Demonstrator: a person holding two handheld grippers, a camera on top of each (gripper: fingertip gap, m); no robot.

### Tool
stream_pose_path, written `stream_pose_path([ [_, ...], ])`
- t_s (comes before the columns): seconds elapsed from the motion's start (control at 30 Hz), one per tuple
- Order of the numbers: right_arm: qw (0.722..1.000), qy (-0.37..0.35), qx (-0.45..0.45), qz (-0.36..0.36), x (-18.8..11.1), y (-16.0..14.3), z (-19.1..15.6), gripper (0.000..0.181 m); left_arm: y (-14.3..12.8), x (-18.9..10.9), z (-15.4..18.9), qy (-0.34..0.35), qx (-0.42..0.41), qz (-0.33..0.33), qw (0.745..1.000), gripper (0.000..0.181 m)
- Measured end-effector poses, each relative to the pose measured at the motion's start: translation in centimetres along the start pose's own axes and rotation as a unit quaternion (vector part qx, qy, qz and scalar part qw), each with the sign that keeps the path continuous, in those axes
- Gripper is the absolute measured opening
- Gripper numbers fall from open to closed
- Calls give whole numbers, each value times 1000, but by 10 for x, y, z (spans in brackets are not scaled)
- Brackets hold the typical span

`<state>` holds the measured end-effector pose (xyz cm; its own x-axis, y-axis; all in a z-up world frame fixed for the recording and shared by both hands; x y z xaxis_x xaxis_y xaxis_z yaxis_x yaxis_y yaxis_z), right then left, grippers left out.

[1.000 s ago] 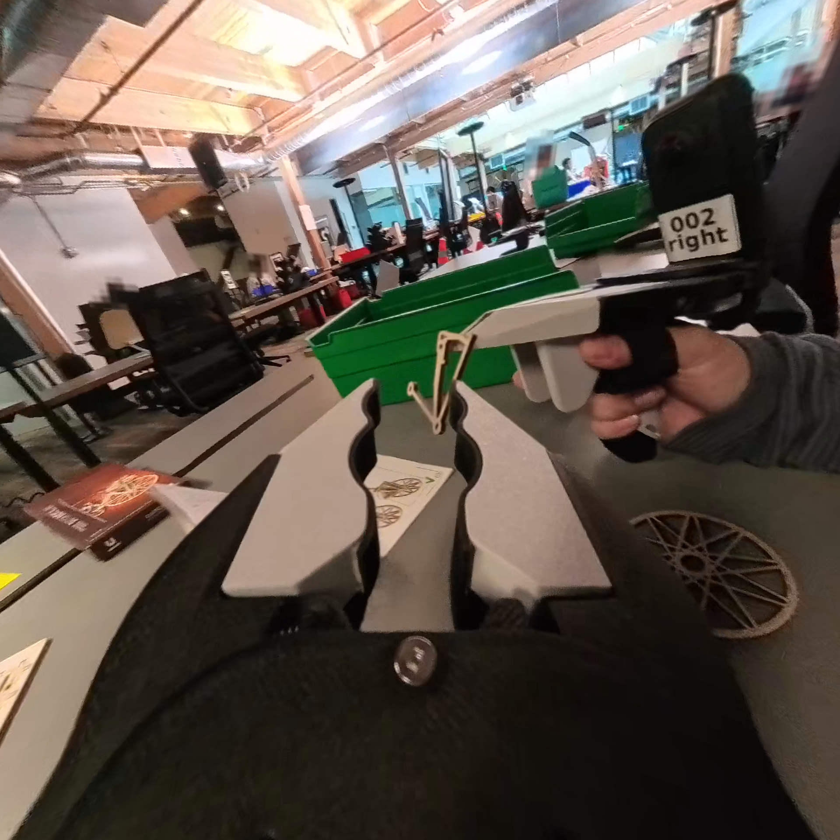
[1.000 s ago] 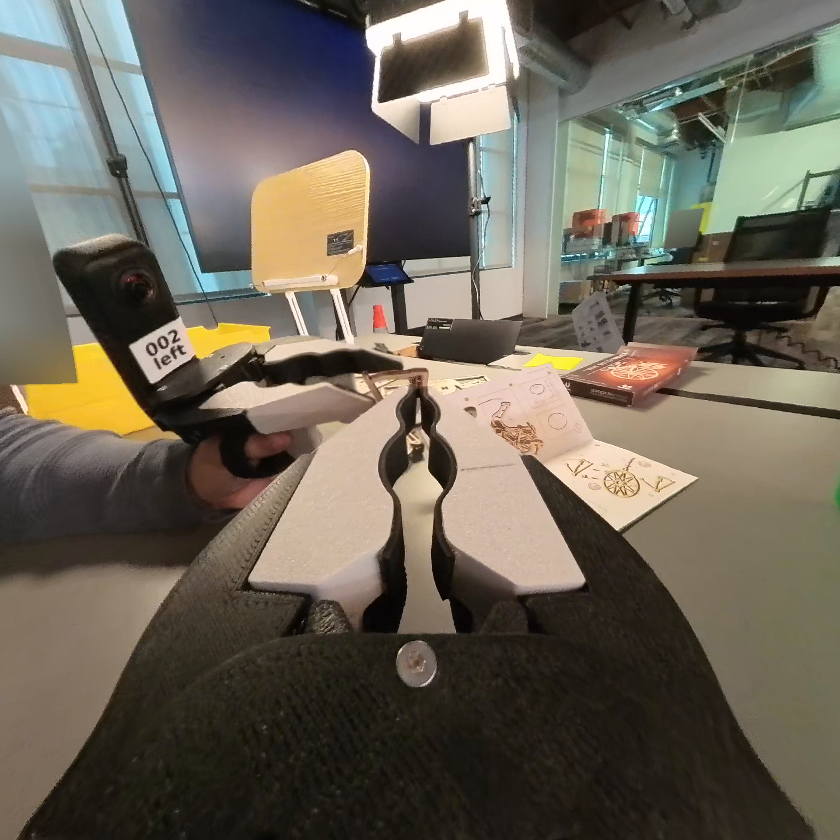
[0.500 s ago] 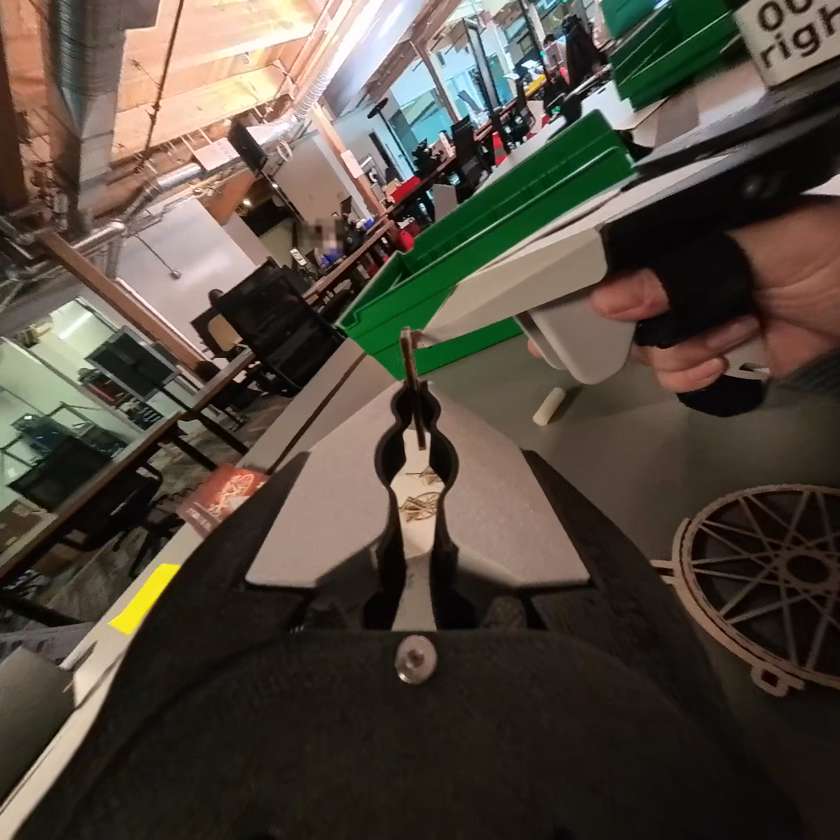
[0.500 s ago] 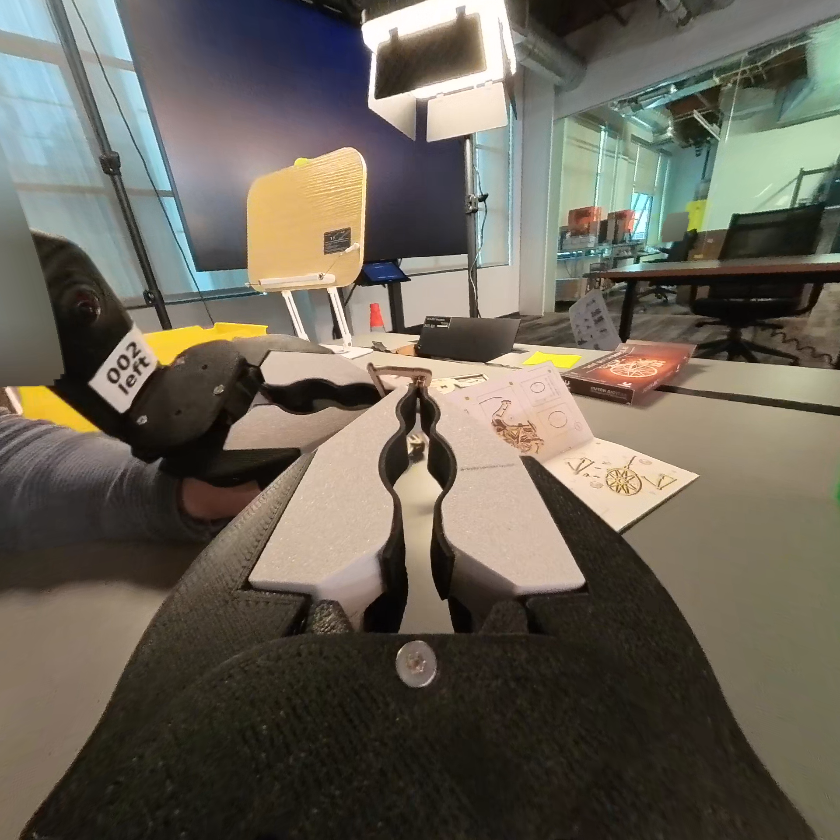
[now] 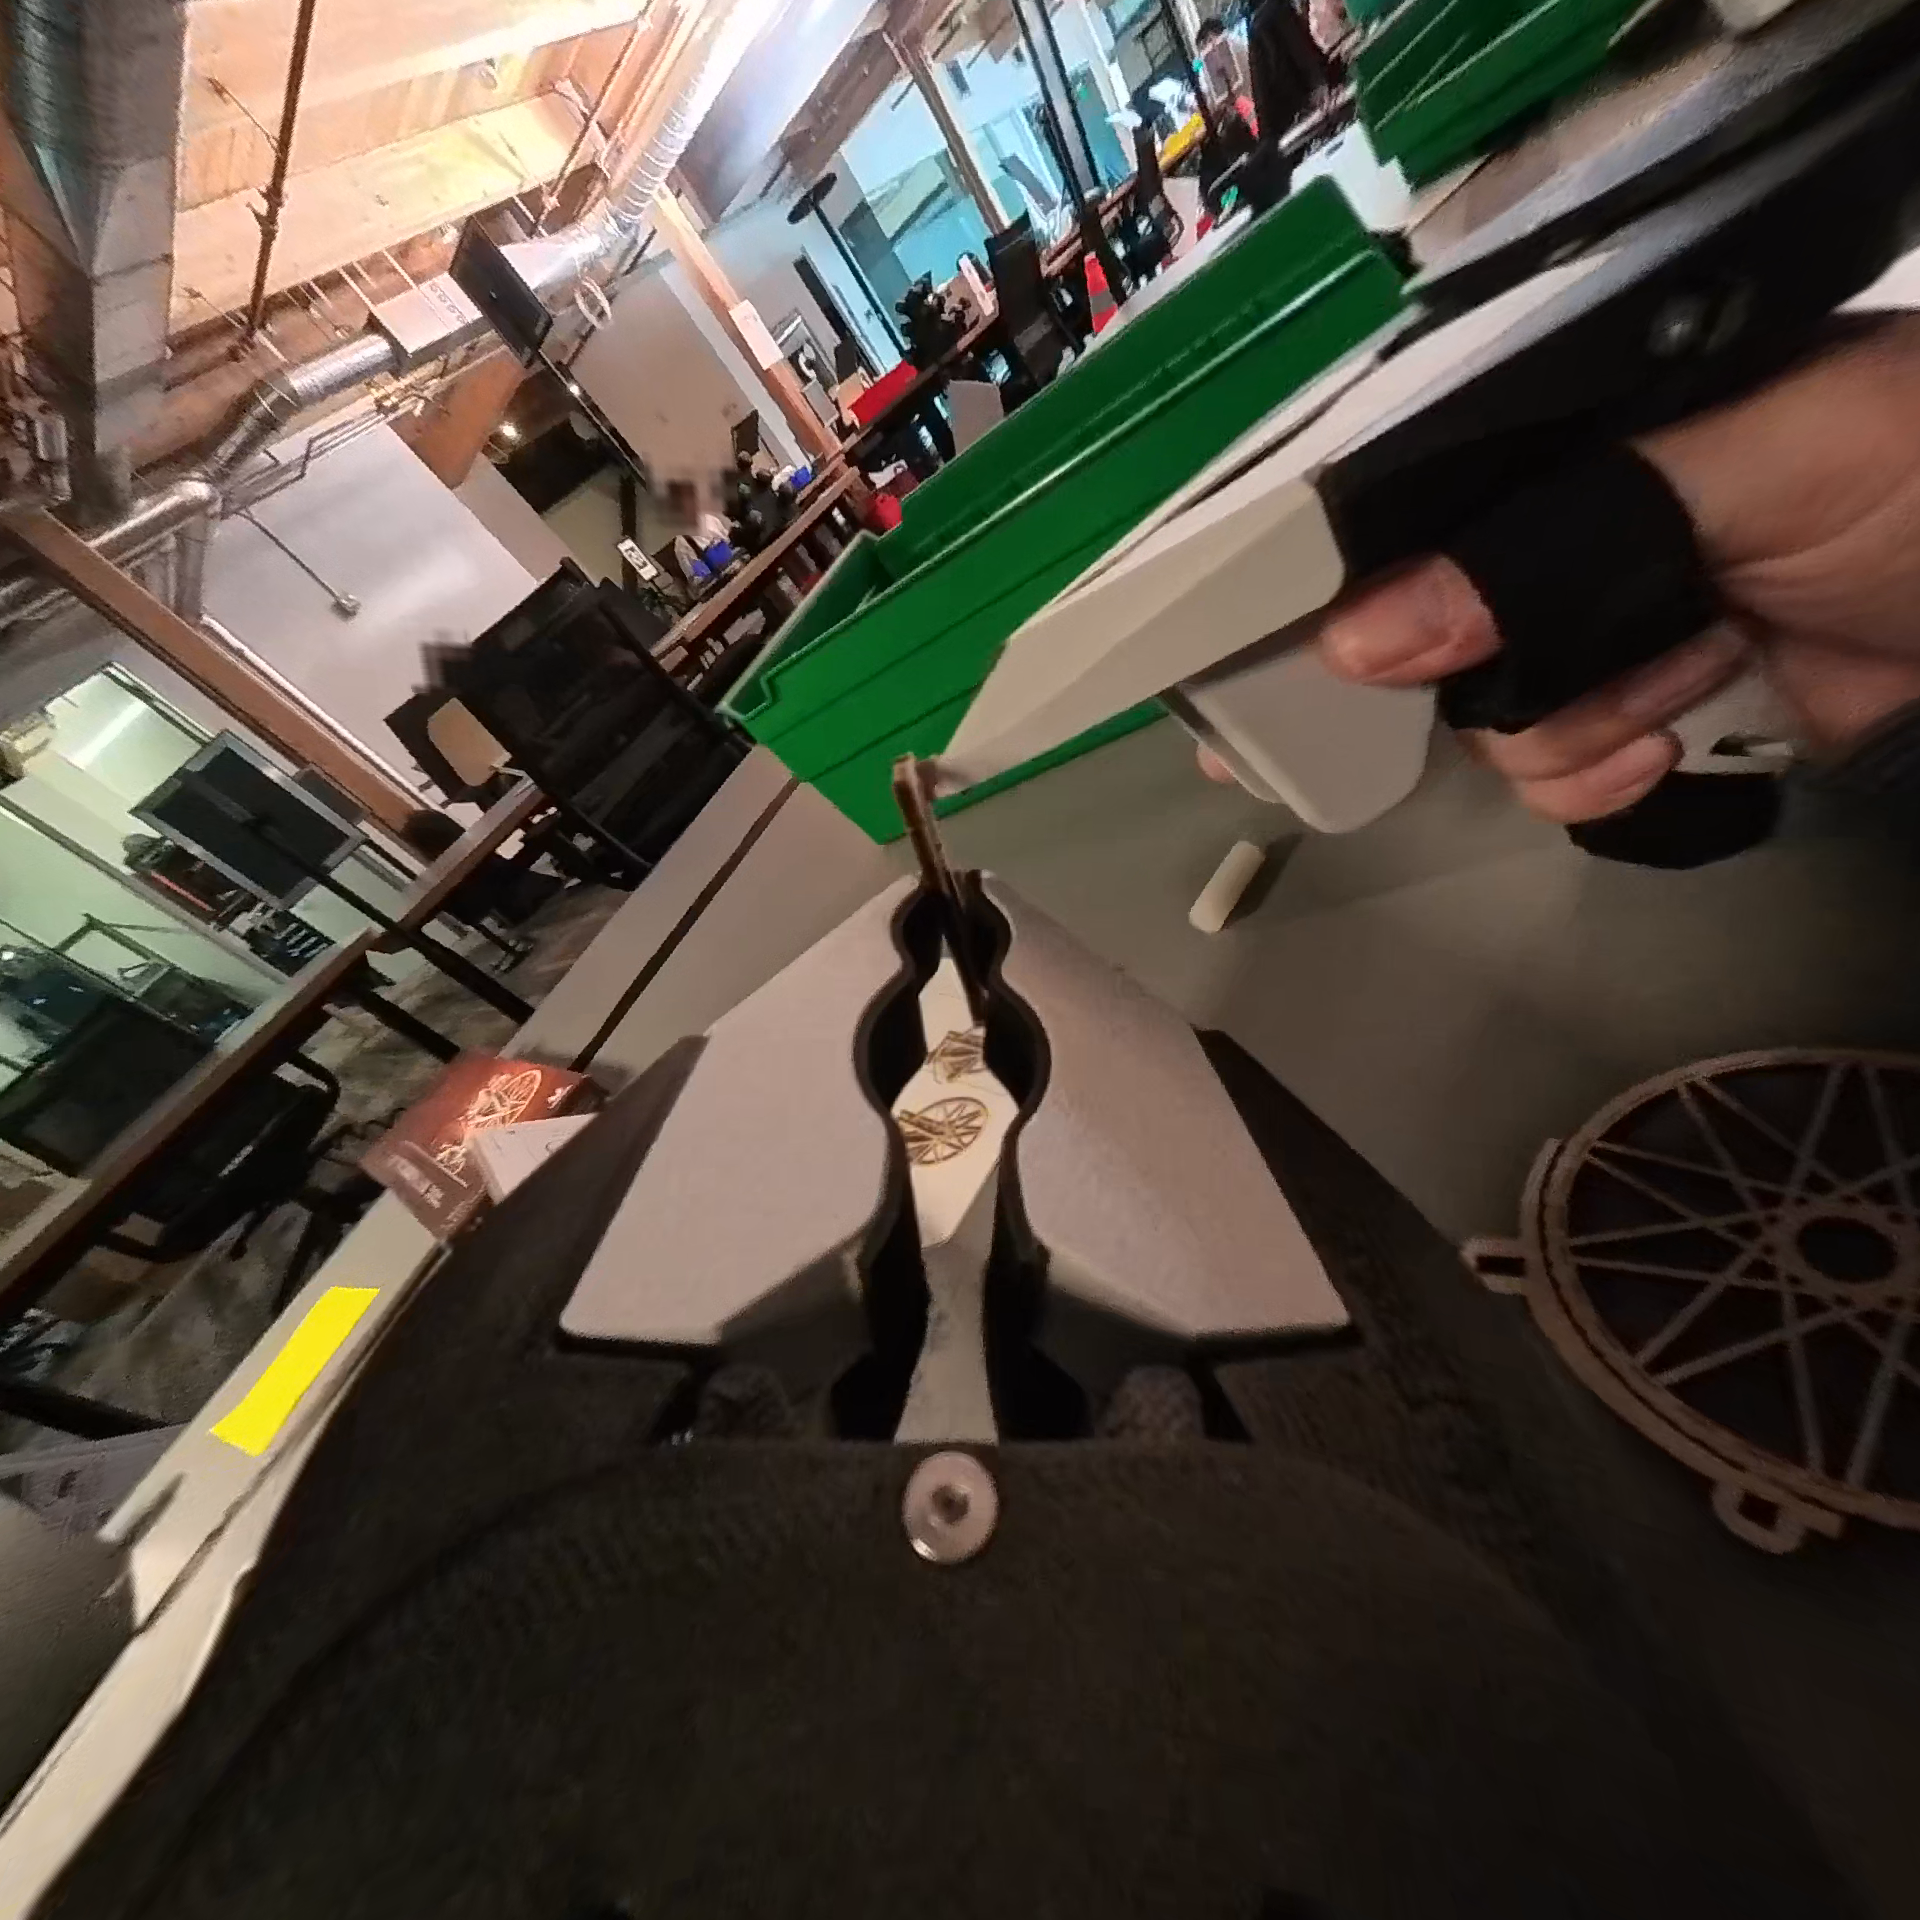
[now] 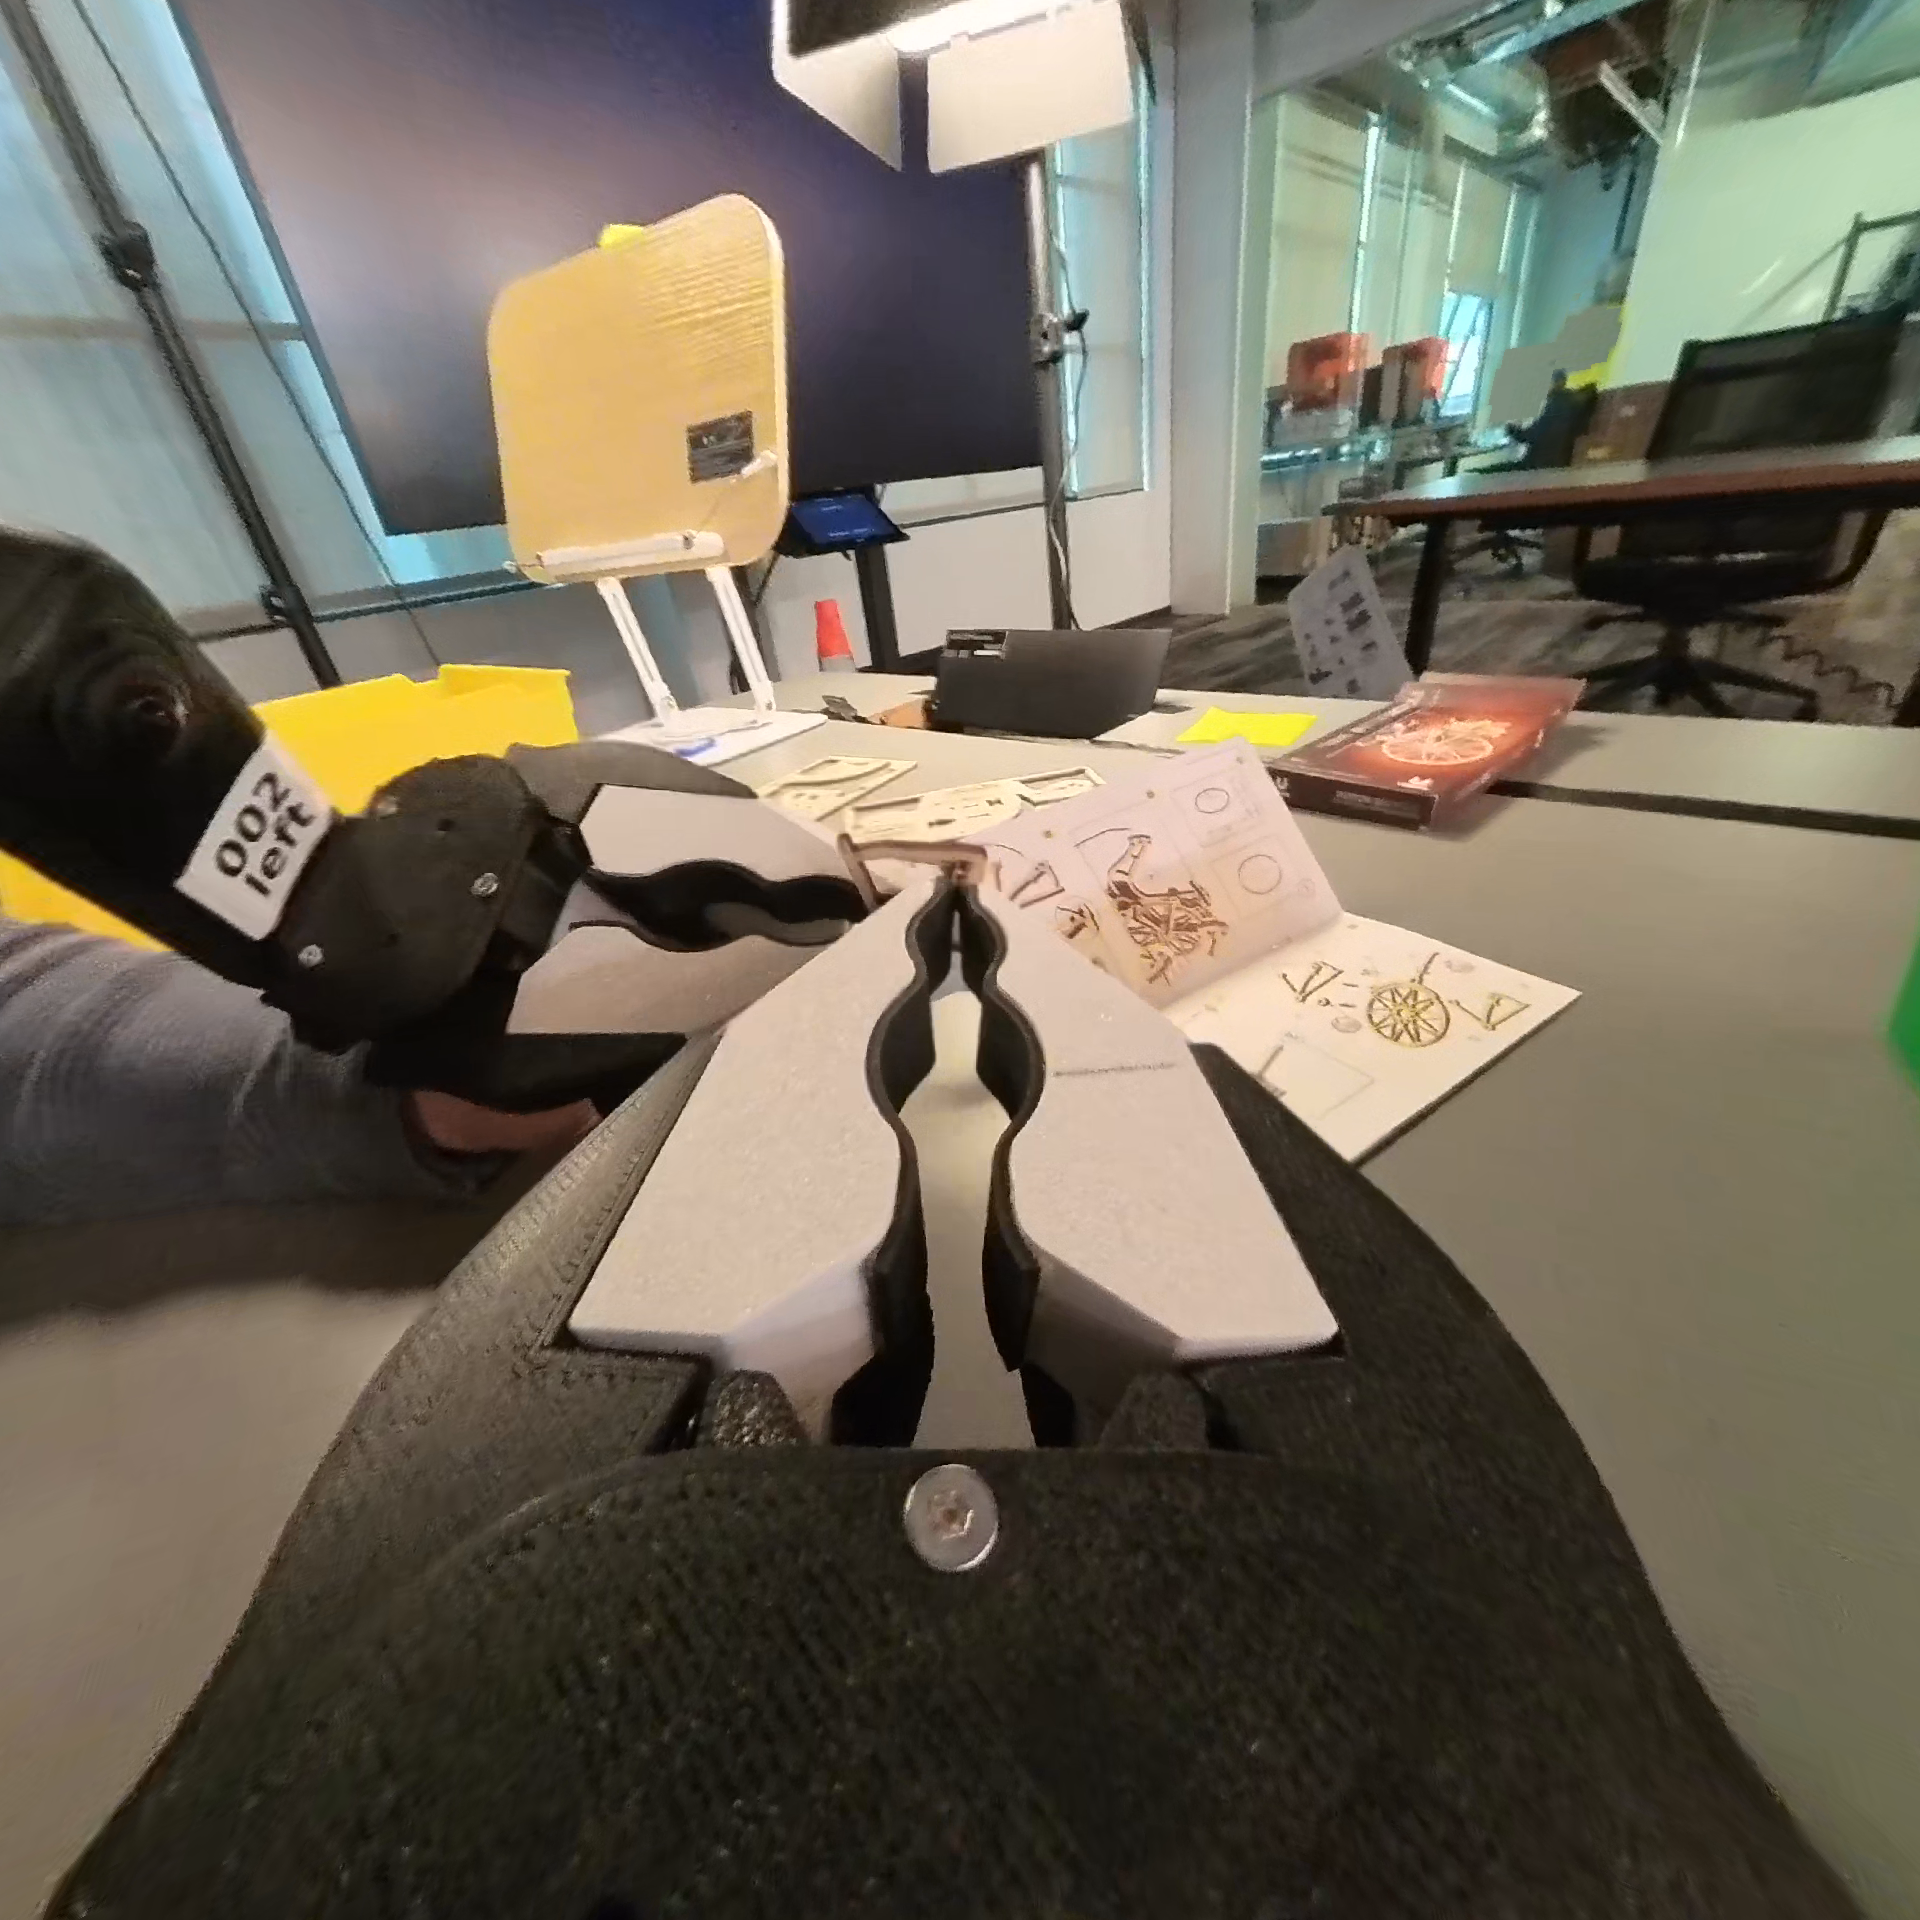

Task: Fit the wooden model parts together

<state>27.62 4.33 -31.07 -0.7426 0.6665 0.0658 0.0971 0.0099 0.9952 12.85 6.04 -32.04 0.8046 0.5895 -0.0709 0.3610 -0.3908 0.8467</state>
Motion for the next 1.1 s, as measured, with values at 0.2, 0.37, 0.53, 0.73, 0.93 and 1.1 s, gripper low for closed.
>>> stream_pose_path([
  [0.2, 998, -34, -52, -8, 3, 1, -2, 0, -4, 2, -9, -21, -97, 5, 995, 5],
  [0.37, 992, -64, -109, -23, 4, 0, -7, 0, -1, -6, -14, -11, -124, 47, 991, 18],
  [0.53, 983, -77, -163, -45, 8, -2, -12, 0, -1, -6, -12, -26, -123, 49, 991, 6],
  [0.73, 980, -79, -177, -48, 7, -2, -13, 0, 0, -5, -15, -51, -147, 37, 987, 1],
  [0.93, 983, -66, -159, -57, 7, -2, -11, 0, -2, -5, -22, -98, -142, 27, 985, 0],
  [1.1, 983, -60, -159, -61, 7, -3, -12, 0, -1, -7, -18, -84, -122, 25, 989, 0],
])
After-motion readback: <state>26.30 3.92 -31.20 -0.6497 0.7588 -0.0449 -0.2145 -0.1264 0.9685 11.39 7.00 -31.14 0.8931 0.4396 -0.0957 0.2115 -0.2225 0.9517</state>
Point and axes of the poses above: each gripper's, where its closed fingertips meet, x out along the fingers, y out of its top, z = x × y across the jaws, the point moved 10 cm from there along -x, back along the fingers, and after that the axes turned 3 degrees about -x, right-handed, at the moved point
